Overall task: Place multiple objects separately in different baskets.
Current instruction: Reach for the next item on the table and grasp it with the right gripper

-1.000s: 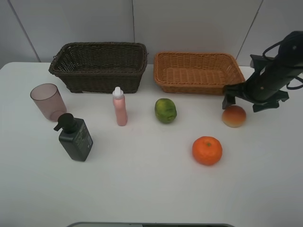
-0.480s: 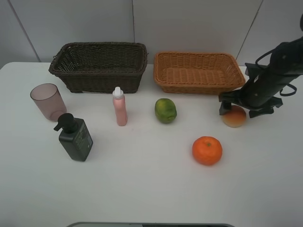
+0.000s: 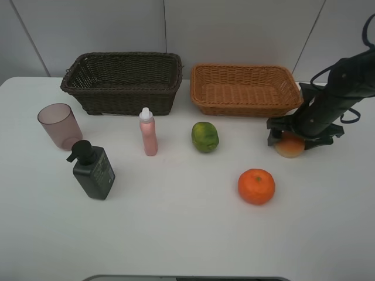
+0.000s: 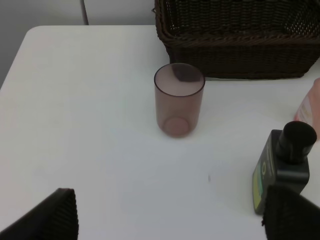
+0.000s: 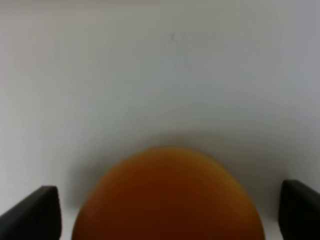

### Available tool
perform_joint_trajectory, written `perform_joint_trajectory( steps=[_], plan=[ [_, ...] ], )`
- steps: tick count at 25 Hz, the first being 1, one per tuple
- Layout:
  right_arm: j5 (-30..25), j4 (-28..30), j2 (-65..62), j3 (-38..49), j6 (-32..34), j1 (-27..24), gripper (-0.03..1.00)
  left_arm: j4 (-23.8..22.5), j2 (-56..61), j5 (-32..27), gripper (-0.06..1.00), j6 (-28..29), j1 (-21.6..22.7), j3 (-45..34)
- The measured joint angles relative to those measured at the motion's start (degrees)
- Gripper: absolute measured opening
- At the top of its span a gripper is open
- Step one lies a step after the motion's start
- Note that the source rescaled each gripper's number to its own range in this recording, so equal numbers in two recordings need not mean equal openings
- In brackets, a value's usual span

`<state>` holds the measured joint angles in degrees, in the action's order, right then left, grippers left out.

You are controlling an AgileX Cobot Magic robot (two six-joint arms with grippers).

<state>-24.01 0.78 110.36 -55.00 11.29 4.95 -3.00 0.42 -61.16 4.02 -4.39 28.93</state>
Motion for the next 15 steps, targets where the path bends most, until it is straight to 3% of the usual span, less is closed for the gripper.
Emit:
perform_joint_trajectory(
  steps=[3, 5, 6, 8, 9, 15],
  plan=[
    [0.00, 0.06, 0.18, -0.05, 0.00, 0.00, 0.74, 0.00, 0.00, 0.00, 0.96, 0.00, 0.00, 0.00],
    [0.06, 0.06, 0.18, -0.11, 0.00, 0.00, 0.59, 0.00, 0.00, 0.00, 0.96, 0.00, 0.00, 0.00],
    [0.06, 0.06, 0.18, -0.11, 0.00, 0.00, 0.46, 0.00, 0.00, 0.00, 0.96, 0.00, 0.00, 0.00],
    [0.00, 0.06, 0.29, -0.11, 0.00, 0.00, 0.10, 0.00, 0.00, 0.00, 0.96, 0.00, 0.00, 0.00],
    [0.00, 0.06, 0.29, -0.11, 0.00, 0.00, 0.02, 0.00, 0.00, 0.00, 0.96, 0.00, 0.00, 0.00],
    [-0.04, 0.52, 0.29, -0.11, -0.16, 0.00, 0.02, 0.00, 0.00, 0.00, 0.96, 0.00, 0.00, 0.00]
  ],
)
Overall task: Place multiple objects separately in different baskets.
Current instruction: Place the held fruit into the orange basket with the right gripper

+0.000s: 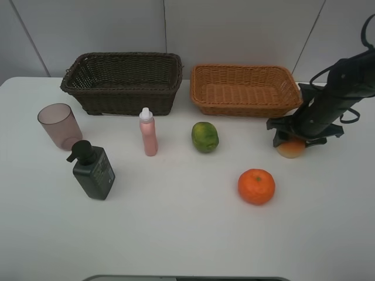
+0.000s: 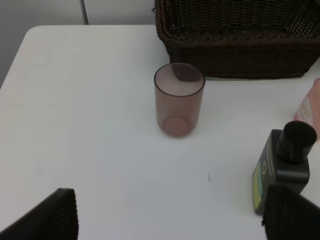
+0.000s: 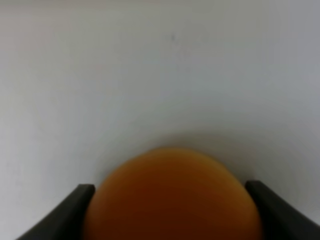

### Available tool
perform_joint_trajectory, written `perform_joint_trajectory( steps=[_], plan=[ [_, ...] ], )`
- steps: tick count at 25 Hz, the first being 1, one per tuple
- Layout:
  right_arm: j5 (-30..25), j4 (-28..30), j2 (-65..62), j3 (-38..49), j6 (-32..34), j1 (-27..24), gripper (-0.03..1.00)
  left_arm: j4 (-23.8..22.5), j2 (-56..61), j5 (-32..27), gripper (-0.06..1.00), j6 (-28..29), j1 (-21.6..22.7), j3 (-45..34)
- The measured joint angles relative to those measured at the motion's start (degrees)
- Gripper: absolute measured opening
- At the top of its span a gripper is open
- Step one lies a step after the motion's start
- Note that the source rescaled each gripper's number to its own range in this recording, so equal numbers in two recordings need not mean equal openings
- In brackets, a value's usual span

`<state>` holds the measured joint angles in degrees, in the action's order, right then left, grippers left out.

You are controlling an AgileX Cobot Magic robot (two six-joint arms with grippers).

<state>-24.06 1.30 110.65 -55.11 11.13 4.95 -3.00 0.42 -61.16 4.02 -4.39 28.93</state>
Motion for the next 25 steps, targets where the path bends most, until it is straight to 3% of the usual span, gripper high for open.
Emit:
perform_joint_trajectory(
  steps=[20, 25],
  plan=[
    [0.19, 0.16, -0.85, 0.00, 0.00, 0.00, 0.02, 0.00, 0.00, 0.00, 0.96, 0.00, 0.00, 0.00],
    [-3.85, 0.42, -7.09, -0.06, 0.00, 0.00, 0.02, 0.00, 0.00, 0.00, 0.96, 0.00, 0.00, 0.00]
  ],
)
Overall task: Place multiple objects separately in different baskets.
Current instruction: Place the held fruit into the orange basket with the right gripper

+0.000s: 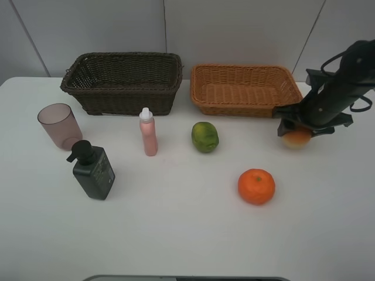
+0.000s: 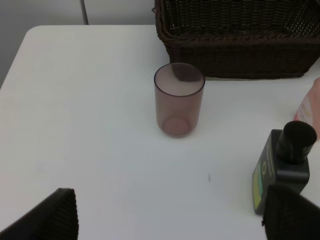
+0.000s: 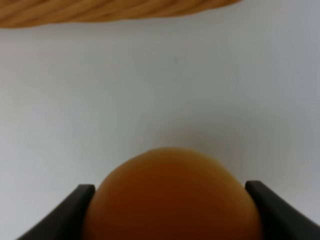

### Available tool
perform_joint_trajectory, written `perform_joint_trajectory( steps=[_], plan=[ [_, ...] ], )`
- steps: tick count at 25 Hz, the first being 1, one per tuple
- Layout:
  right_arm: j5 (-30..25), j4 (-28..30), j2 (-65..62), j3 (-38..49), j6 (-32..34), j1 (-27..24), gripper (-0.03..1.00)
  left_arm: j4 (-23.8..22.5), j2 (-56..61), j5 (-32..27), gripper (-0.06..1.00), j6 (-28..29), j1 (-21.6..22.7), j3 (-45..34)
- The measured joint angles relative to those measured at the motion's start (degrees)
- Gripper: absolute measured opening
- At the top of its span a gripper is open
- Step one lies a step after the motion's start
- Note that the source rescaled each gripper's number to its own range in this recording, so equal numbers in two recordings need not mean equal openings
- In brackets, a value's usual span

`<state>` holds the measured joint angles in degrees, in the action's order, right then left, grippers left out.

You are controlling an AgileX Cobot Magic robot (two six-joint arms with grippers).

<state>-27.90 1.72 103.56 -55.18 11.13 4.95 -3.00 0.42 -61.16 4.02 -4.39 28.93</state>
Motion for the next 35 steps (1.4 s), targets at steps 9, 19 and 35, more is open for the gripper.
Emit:
perform_joint_trajectory(
  steps=[9, 19, 35],
  plan=[
    [-17.81, 4.43, -4.27, -14.04, -4.33, 0.73, 0.02, 0.00, 0.00, 0.00, 0.96, 0.00, 0.00, 0.00],
    [-24.12, 5.10, 3.89, -33.39, -7.27, 4.04, 0.02, -0.05, 0.00, 0.00, 0.96, 0.00, 0.00, 0.00],
    [-23.45, 2.69, 21.71, -49.79, -7.31, 7.34, 0.02, -0.10, 0.00, 0.00, 0.96, 0.00, 0.00, 0.00]
  ],
)
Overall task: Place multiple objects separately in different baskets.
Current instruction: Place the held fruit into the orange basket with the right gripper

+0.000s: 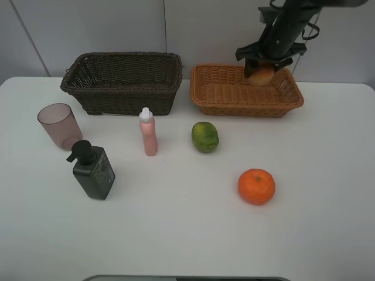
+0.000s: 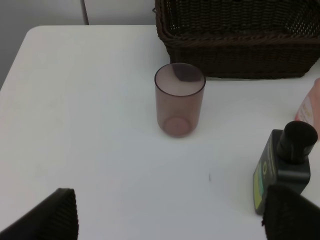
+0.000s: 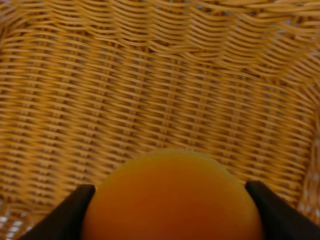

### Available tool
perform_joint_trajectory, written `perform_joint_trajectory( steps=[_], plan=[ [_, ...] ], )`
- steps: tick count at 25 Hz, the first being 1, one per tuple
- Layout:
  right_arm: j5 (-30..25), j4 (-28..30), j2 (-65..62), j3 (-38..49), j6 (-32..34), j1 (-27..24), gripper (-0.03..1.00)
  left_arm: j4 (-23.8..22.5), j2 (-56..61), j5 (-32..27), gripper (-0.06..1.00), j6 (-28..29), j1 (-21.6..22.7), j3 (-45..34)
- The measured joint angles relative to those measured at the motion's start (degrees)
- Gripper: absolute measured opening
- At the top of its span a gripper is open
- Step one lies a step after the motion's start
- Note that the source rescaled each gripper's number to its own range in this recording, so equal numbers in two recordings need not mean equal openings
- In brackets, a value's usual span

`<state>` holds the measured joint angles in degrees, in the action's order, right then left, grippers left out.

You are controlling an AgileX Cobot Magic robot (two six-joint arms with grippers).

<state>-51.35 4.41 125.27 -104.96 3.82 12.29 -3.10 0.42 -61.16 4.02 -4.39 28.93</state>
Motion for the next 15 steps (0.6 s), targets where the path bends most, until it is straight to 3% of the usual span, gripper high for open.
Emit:
perform_joint_trajectory(
  steps=[15],
  plan=[
    [8.34, 0.00, 6.04, -0.10, 0.00, 0.00, 0.02, -0.11, 0.00, 0.00, 0.96, 0.00, 0.00, 0.00]
  ],
)
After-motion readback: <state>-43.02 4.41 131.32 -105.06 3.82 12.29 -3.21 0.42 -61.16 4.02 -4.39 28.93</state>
